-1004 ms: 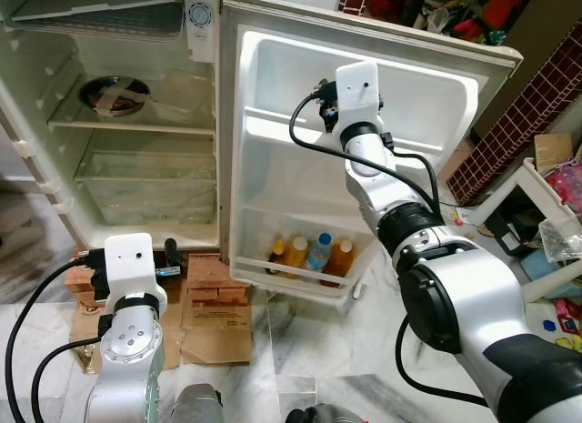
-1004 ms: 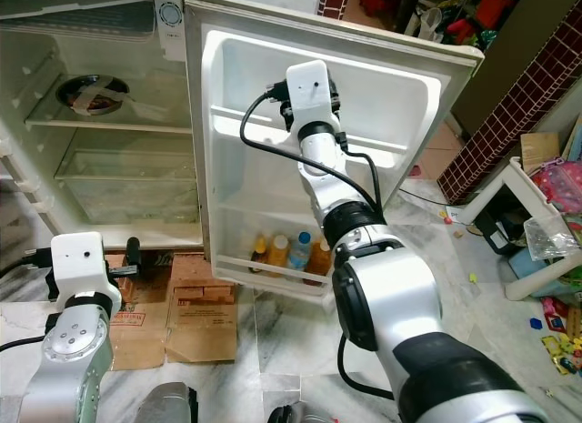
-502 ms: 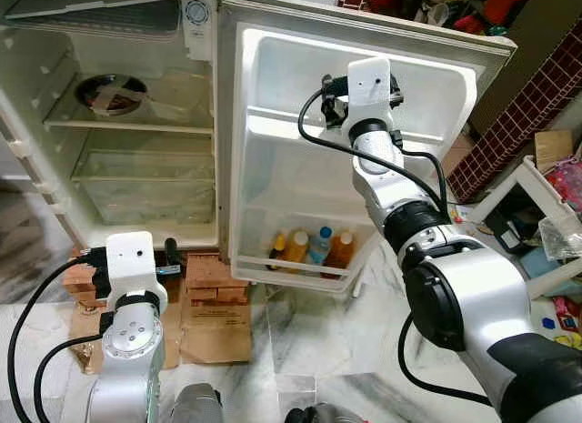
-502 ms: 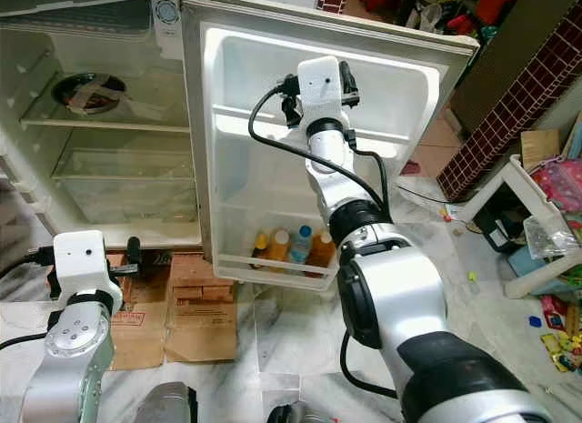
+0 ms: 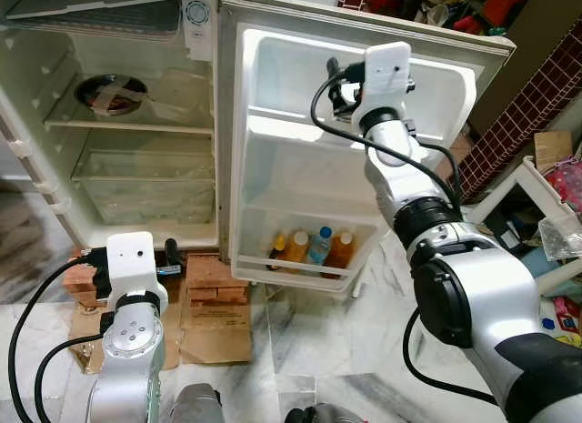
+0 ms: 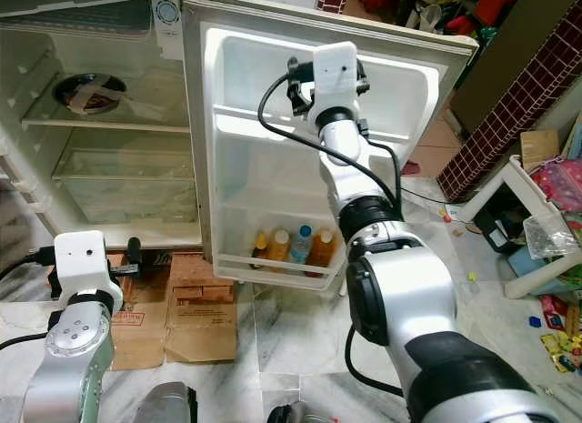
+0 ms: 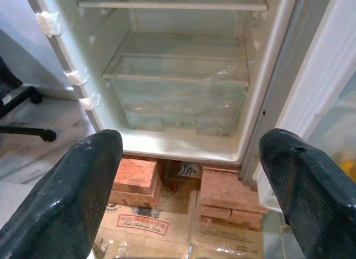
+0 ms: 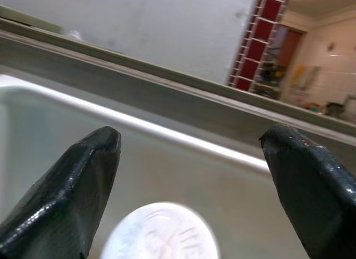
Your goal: Restocking fridge
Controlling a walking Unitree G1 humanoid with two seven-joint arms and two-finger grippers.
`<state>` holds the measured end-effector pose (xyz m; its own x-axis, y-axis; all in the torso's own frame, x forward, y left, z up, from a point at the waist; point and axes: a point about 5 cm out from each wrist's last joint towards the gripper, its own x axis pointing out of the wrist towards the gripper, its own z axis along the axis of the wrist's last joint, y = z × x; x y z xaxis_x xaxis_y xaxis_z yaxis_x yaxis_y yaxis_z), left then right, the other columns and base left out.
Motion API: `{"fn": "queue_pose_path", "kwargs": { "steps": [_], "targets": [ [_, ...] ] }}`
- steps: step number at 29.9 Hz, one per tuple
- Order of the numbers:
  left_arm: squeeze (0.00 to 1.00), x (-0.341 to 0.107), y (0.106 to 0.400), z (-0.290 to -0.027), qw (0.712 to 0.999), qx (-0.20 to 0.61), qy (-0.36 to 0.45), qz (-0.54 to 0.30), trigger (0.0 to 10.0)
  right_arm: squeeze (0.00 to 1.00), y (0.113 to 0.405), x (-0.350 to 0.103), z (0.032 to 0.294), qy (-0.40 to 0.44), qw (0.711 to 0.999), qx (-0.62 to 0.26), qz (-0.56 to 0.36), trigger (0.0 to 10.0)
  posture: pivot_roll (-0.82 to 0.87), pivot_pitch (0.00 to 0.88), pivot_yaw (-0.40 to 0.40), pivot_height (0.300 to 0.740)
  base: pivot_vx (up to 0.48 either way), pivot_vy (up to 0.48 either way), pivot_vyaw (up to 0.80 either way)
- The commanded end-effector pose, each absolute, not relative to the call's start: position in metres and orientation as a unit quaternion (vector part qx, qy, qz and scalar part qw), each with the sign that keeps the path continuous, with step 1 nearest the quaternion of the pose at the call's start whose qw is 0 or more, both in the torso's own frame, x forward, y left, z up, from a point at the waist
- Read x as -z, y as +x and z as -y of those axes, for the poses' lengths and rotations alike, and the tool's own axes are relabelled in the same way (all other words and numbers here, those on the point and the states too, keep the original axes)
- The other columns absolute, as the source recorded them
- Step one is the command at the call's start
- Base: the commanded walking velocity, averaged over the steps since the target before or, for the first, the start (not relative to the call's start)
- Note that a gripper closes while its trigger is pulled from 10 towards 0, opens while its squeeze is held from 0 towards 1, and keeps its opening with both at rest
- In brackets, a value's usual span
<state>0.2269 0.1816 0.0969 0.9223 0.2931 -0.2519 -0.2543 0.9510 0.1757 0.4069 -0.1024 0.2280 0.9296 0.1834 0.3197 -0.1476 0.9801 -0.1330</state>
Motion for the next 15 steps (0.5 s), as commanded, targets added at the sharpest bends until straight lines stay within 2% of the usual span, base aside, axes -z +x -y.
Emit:
{"fn": "queue_pose_path", "kwargs": {
  "steps": [1, 8, 15],
  "targets": [
    [0.00, -0.095, 0.228, -0.179, 0.978, -0.136, 0.069, -0.141, 10.0, 1.00, 0.405, -0.229, 0.107, -0.037, 0.978, -0.098, 0.178, 10.0, 0.23, 0.030, -0.158, 0.740, 0.000, 0.000, 0.00],
    [0.00, -0.097, 0.230, -0.180, 0.979, -0.135, 0.072, -0.137, 10.0, 1.00, 0.401, -0.232, 0.106, -0.019, 0.968, -0.148, 0.201, 10.0, 0.23, 0.026, -0.154, 0.740, 0.000, 0.000, 0.00],
    [0.00, -0.096, 0.229, -0.181, 0.978, -0.135, 0.073, -0.138, 10.0, 1.00, 0.397, -0.238, 0.121, -0.035, 0.963, -0.138, 0.230, 10.0, 0.23, 0.024, -0.152, 0.740, 0.000, 0.000, 0.00]
  ]
}}
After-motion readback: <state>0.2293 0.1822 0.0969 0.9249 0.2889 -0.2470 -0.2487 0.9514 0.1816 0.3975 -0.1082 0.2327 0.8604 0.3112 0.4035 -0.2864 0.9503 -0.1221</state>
